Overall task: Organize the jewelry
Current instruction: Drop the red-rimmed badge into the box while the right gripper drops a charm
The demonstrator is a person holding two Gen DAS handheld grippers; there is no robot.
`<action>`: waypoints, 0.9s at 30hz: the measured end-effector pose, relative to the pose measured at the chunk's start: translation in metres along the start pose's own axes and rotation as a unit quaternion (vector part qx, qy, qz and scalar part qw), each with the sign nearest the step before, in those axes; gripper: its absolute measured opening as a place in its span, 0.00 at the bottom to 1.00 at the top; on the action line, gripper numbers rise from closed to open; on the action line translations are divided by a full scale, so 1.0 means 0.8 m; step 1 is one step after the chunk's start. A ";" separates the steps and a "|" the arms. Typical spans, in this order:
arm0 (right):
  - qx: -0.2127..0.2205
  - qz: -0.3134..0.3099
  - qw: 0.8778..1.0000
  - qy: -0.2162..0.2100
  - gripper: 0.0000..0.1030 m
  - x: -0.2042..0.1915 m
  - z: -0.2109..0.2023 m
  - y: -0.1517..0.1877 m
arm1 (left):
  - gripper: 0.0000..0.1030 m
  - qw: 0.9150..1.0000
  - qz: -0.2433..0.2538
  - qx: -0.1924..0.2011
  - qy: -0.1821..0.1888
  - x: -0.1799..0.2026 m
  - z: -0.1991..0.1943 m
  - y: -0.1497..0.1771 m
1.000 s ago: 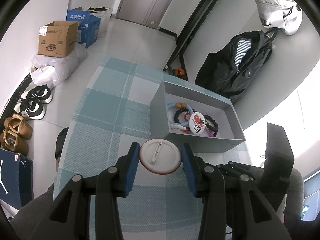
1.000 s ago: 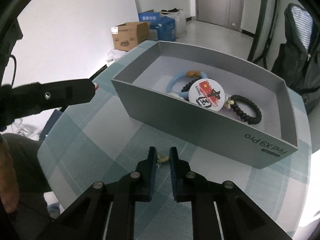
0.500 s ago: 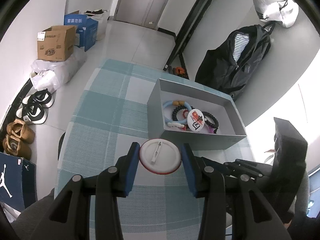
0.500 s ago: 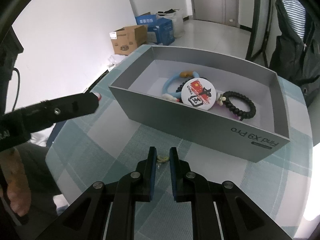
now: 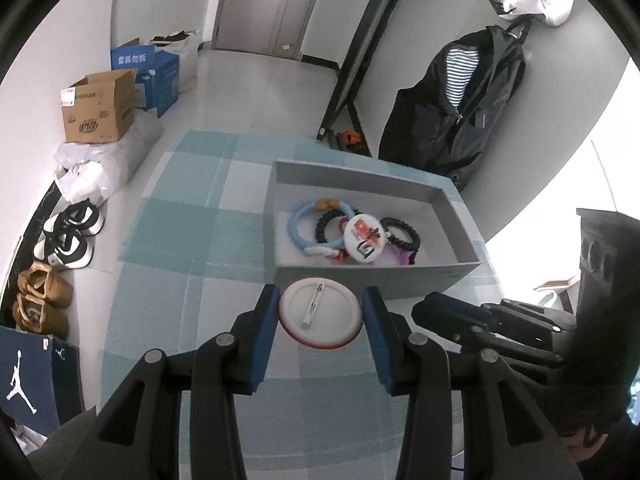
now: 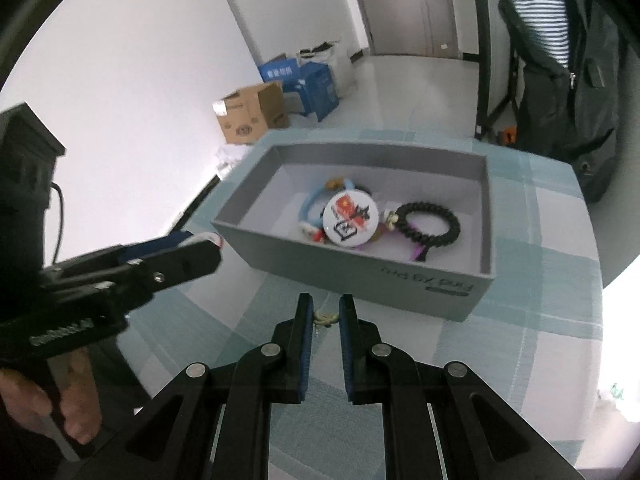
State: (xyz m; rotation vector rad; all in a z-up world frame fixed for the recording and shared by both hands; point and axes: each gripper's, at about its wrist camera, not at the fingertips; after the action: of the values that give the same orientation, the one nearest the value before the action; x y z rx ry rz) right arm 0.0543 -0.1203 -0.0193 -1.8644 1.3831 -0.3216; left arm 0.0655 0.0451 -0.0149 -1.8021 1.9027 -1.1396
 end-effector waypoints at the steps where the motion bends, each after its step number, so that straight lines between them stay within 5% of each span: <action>1: 0.005 0.004 1.000 -0.003 0.11 0.001 -0.004 -0.002 | 0.36 1.000 0.002 0.002 0.001 0.003 0.000 -0.003; 12: 0.061 -0.013 0.998 -0.014 0.11 0.010 -0.040 -0.057 | 0.36 1.000 0.015 0.011 0.014 0.030 0.011 -0.036; 27: 0.054 -0.016 0.998 -0.034 0.11 0.045 -0.007 -0.103 | 0.36 0.999 0.022 -0.011 0.045 0.039 0.064 -0.068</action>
State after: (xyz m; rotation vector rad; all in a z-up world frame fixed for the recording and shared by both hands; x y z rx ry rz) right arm 0.1224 -0.1458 0.0343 -1.7929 1.2667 -0.3391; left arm 0.1335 0.0030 -0.0005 -1.7381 2.0029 -1.2070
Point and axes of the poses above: each gripper's, at about its wrist camera, not at the fingertips, and z roughly the way its jaws point, x to its right, y to its underside, and after that the axes turned 10 degrees about x, right-handed
